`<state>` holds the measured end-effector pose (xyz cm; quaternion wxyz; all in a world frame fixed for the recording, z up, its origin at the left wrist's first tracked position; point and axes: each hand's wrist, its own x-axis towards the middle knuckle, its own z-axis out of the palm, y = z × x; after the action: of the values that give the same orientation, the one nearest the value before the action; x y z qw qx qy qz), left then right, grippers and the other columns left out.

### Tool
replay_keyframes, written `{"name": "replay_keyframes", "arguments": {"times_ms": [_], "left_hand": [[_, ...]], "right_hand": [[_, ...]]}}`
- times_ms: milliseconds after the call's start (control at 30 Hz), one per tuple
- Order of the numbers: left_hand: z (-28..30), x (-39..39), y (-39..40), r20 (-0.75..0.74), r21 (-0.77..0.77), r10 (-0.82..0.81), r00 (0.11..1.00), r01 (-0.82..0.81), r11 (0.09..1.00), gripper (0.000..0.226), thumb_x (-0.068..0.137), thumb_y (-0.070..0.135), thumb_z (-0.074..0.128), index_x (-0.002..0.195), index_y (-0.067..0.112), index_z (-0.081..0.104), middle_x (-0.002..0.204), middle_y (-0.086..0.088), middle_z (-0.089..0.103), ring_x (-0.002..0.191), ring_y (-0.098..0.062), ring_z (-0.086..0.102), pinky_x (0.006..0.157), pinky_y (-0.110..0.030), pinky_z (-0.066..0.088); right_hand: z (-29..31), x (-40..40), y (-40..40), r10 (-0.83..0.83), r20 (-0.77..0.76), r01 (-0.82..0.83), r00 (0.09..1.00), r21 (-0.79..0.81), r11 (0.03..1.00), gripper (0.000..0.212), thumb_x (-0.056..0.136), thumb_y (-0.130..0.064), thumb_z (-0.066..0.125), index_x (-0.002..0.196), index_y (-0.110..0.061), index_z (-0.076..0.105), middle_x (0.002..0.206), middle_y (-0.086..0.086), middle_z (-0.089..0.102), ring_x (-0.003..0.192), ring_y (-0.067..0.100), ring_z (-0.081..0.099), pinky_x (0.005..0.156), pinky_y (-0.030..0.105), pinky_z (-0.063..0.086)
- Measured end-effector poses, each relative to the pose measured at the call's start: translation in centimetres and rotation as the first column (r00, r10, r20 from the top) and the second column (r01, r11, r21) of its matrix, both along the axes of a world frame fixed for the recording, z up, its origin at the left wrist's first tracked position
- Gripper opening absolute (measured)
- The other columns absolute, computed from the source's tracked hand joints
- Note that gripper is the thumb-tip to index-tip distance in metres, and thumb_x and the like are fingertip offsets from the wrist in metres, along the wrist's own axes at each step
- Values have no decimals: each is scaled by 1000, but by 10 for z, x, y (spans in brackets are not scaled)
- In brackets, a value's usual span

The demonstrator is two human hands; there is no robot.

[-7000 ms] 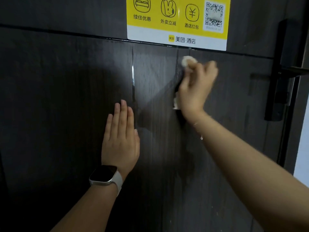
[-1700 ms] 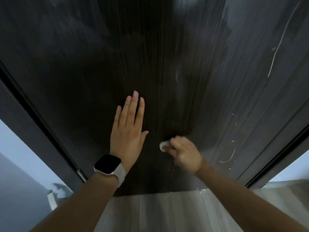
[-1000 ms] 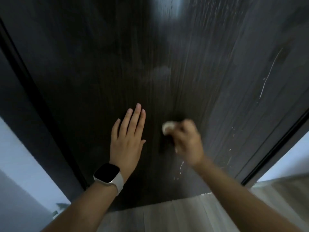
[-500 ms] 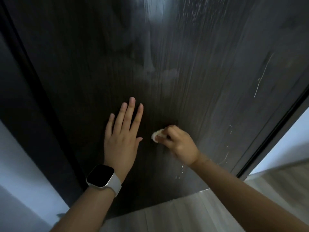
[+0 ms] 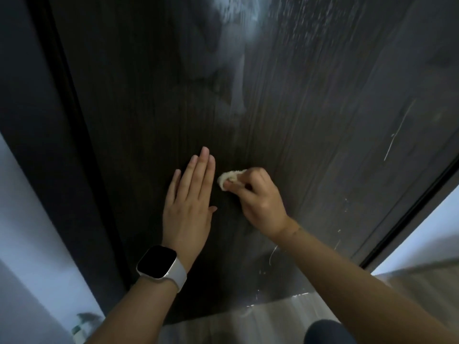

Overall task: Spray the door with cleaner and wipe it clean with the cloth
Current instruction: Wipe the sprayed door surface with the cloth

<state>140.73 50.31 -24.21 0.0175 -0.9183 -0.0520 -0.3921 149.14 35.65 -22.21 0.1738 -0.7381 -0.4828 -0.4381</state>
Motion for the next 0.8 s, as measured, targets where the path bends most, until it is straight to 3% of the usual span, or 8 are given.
{"name": "replay_keyframes", "arguments": {"times_ms": [100,267,333,433,500,600,733,800], "left_hand": [[-3,1,8,1,-3,4,1000,-4,1000,110,73,33,81,155,11,12,162,-6,-10,150,-22,-4,122,-37,3],[-4,2,7,-17,-5,-1,1000,1,1000,108,75,34,80,155,12,11,163,-8,-5,149,-24,-2,120,-39,4],[-4,1,4,-7,-27,-1,1000,1,1000,108,75,31,80,155,12,10,163,-8,-4,150,-24,-1,121,-39,4],[-3,-2,4,-5,-8,5,1000,-5,1000,109,73,30,81,155,11,12,163,-9,-3,150,-25,2,121,-39,6],[-2,-5,7,-31,14,-6,1000,6,1000,107,74,29,80,155,11,13,163,-9,-2,150,-25,4,121,-40,11],[1,-8,12,-40,28,-17,999,19,999,103,76,30,78,155,12,13,163,-9,0,150,-25,7,120,-39,14],[2,-7,11,-38,-9,-48,998,48,999,93,83,34,72,154,12,16,163,-8,3,149,-23,9,119,-39,17],[2,-8,9,-44,-28,-68,997,67,997,90,84,34,69,154,12,17,163,-8,4,149,-23,9,119,-40,19]], "right_hand": [[37,0,3,36,38,-35,999,-50,998,17,86,1,67,103,0,72,88,18,61,78,33,58,63,44,48],[159,5,27,-4,224,-61,975,279,958,14,86,2,63,94,-1,74,87,23,58,83,34,56,67,37,46],[152,6,33,9,226,-75,974,284,956,15,87,2,60,95,0,73,85,23,56,84,30,51,67,34,40],[83,6,22,52,199,-69,979,81,994,16,89,0,62,102,1,72,91,19,58,82,30,52,67,38,45],[50,4,10,49,156,-40,986,-62,997,19,88,-1,62,105,-1,71,99,10,48,85,26,47,67,37,46],[65,3,5,33,219,7,975,-181,983,22,87,-3,60,107,-3,70,100,8,39,85,26,41,67,30,33],[121,6,14,-67,257,46,964,85,995,15,88,-3,63,101,-1,72,89,21,57,80,31,50,63,34,38],[110,13,9,-58,221,20,974,172,985,17,92,-3,59,104,-2,71,86,21,56,80,28,47,65,33,37]]}}
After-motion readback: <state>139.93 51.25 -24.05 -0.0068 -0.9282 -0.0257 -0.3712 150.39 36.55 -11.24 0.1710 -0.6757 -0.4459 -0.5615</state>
